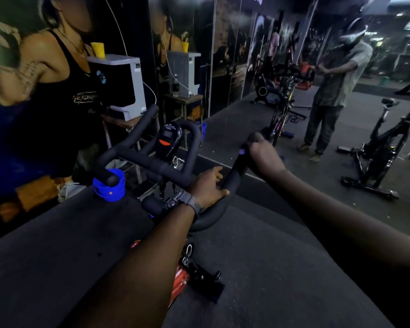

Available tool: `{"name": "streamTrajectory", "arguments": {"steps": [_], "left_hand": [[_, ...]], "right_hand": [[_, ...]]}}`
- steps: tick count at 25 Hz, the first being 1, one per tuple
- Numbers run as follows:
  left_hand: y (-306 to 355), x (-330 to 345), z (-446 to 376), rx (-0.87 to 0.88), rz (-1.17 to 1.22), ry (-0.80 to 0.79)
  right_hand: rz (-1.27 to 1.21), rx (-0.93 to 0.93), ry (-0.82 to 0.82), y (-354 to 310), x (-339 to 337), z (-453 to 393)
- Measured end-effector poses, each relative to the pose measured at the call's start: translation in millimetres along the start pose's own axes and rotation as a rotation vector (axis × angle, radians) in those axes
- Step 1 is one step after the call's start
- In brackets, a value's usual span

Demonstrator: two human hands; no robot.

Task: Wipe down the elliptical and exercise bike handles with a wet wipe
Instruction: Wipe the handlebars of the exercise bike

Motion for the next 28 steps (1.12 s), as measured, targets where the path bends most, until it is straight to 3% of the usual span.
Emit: {"name": "streamTrajectory", "arguments": {"steps": [3,5,8,10,12,13,17,19,21,22,23,25,28], "left_hand": [[-1.3,-0.8,1.9,0.0,0.027,0.022],[0.4,-2.0,1.7,0.017,0.01,0.031],[3.5,-3.1,4.1,0.017,-0.004,0.015],[3.4,-2.5,4.9,0.014,0.021,0.008],[2.3,-3.9,5.1,0.006,0.06,0.031],[2.4,-4.6,4.8,0.01,0.065,0.038],[7.2,-5.3,7.7,0.025,0.019,0.022],[9.7,-6.9,10.8,0.035,0.001,0.032],[12.1,-10.1,14.1,0.046,-0.051,0.057],[13.9,-11.1,16.3,0.052,-0.077,0.068],[15.4,-12.2,18.4,0.052,-0.108,0.075],[17.7,-11.0,20.6,0.052,-0.163,0.086],[27.6,-8.3,22.0,0.049,-0.188,0.091]], "right_hand": [[-0.077,-0.096,-0.21,-40.3,47.9,46.0],[0.014,-0.124,-0.122,-22.9,19.8,26.6],[0.115,0.036,0.091,23.0,-33.6,-17.2],[-0.079,0.089,0.007,-0.8,-5.7,8.0],[-0.132,-0.095,-0.18,-49.5,24.9,50.6],[-0.059,-0.212,-0.149,-55.6,25.6,55.6],[-0.04,-0.043,0.104,3.1,-26.7,1.6],[-0.096,0.041,0.052,-2.7,-2.2,16.0],[-0.156,-0.118,-0.093,-40.6,31.9,54.5],[-0.033,-0.214,-0.07,-42.5,31.7,57.6],[0.015,-0.195,-0.005,-30.4,19.3,47.0],[-0.101,0.07,0.124,22.2,-13.0,11.5],[-0.113,0.108,0.361,26.9,-19.0,18.9]]}}
Point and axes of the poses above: each hand's wrist, its own z-axis away from the middle knuckle, its own x-axis out of the palm, y = z × x, the point moved 9 cm from there along -z, towards the middle knuckle, and after that the axes turned 6 degrees about -z, right-handed, at the moved point
